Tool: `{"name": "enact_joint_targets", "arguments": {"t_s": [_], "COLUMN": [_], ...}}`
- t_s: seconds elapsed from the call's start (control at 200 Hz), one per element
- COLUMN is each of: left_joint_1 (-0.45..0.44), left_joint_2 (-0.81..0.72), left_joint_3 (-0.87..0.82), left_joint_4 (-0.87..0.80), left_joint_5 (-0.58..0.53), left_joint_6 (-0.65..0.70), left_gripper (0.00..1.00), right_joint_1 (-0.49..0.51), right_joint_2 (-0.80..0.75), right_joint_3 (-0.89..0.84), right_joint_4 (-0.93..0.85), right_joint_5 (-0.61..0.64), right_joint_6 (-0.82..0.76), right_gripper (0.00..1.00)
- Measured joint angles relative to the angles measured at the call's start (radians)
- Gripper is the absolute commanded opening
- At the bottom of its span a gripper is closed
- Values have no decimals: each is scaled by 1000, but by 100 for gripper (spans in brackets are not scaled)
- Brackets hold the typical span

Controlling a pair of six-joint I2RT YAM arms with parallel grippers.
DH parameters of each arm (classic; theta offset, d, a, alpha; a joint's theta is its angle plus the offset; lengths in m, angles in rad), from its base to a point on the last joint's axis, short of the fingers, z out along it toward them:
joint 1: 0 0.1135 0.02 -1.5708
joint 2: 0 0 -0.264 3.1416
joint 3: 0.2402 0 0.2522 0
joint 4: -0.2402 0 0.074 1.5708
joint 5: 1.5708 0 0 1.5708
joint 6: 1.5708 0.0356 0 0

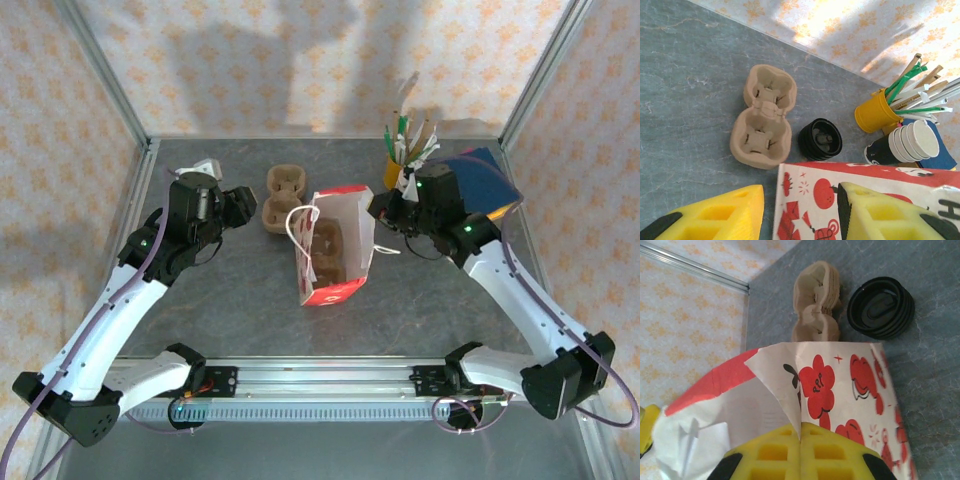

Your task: Pack the takeout coffee

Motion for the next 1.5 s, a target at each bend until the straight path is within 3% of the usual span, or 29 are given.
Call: {"name": "enact_joint_targets", "arguments": {"t_s": [0.45,1.326,1.427,1.502], "left_joint_1": [6,20,23,26], "left_joint_2": [-5,-6,-6,-6], "left_joint_3": [0,-13,-13,-14], "left_joint_4": [0,14,14,14], "left_joint_5": [14,15,15,15], "left_joint_6": [0,0,0,0], "left_gripper": [46,46,46,46], "right_joint_1": [-56,-57,-57,-57], "right_joint_2": [63,225,244,258], "right_joint_3": [3,130,151,164], "right_joint_4": [-3,9,9,9], "right_joint_5": [-140,-168,-167,-164], "right_joint_6": [-8,-89,-100,-111], "right_gripper": [0,5,11,21]}}
